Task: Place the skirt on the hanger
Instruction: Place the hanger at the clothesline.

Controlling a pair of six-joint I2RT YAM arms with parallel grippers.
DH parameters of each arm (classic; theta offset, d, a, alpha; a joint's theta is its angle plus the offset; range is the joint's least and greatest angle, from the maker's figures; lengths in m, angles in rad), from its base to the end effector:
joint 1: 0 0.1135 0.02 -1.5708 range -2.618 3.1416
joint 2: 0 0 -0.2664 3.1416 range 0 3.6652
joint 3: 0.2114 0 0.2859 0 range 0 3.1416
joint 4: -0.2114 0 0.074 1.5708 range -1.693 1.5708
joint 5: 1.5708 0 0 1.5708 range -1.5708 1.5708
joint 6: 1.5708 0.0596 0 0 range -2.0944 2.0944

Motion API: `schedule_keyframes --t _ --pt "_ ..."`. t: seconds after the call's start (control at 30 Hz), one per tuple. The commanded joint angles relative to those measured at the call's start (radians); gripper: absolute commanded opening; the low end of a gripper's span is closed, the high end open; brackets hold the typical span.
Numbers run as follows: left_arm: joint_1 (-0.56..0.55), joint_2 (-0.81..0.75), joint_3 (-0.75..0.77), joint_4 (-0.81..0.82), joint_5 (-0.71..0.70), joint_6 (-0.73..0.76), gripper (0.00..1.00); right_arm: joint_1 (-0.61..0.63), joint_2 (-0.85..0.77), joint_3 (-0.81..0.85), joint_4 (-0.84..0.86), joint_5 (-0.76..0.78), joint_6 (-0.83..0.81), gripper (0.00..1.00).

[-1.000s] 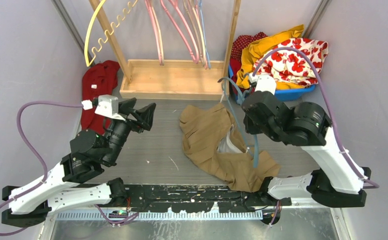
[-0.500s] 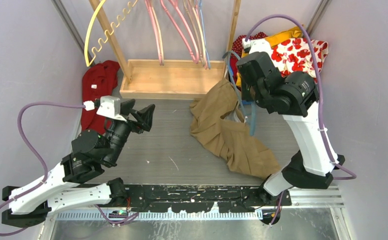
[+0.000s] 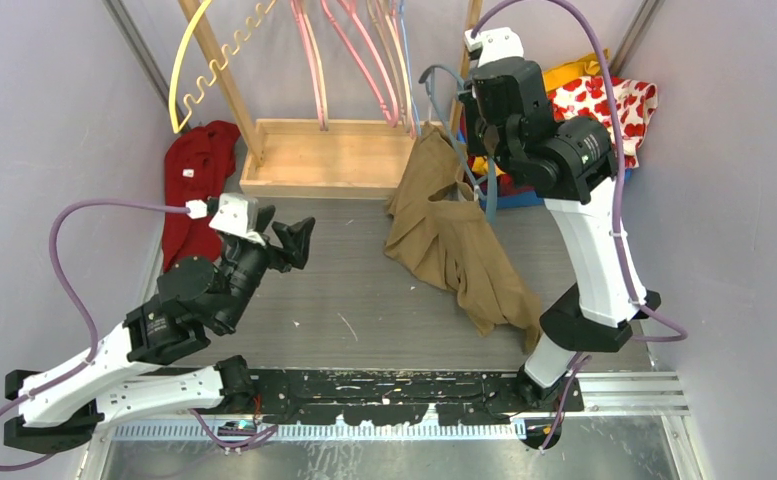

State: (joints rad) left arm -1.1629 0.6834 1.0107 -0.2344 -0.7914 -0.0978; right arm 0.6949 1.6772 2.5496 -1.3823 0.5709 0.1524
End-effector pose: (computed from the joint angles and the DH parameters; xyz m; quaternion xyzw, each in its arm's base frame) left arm 0.1080 -0.1431 0.4391 0.0701 0.6801 -0.1923 0.7040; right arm 0.2437 0.1612 0.5705 -0.0845 0.8356 -0.0219 0.5424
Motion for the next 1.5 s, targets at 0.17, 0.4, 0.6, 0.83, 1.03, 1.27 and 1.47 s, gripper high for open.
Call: schedule_keyframes --t 0.17,0.4,0.6,0.83,1.03,1.27,1.47 --pt "0.003 -0.027 0.048 -0.047 -0.030 0.029 0.69 -0.085 0.019 0.044 0.413 -0.066 -0.115 0.01" --pt "0.002 -0.046 0.029 -0.056 -0.039 0.038 0.69 -0.103 0.065 0.062 0.578 -0.125 -0.158 0.01" --pt "0.003 -0.061 0.009 -0.056 -0.054 0.040 0.69 -0.129 0.168 0.172 0.654 -0.153 -0.201 0.01" --pt "0.003 -0.065 -0.009 -0.052 -0.070 0.062 0.69 -0.169 0.227 0.166 0.779 -0.198 -0.192 0.01" --pt "0.003 -0.069 -0.011 -0.049 -0.081 0.074 0.69 -0.189 0.280 0.189 0.856 -0.231 -0.180 0.01" --pt "0.003 -0.067 -0.009 -0.050 -0.084 0.080 0.68 -0.241 0.312 0.192 0.911 -0.300 -0.122 0.01" --pt "0.002 -0.051 0.002 -0.047 -0.087 0.090 0.68 -0.283 0.346 0.193 0.929 -0.340 -0.079 0.01"
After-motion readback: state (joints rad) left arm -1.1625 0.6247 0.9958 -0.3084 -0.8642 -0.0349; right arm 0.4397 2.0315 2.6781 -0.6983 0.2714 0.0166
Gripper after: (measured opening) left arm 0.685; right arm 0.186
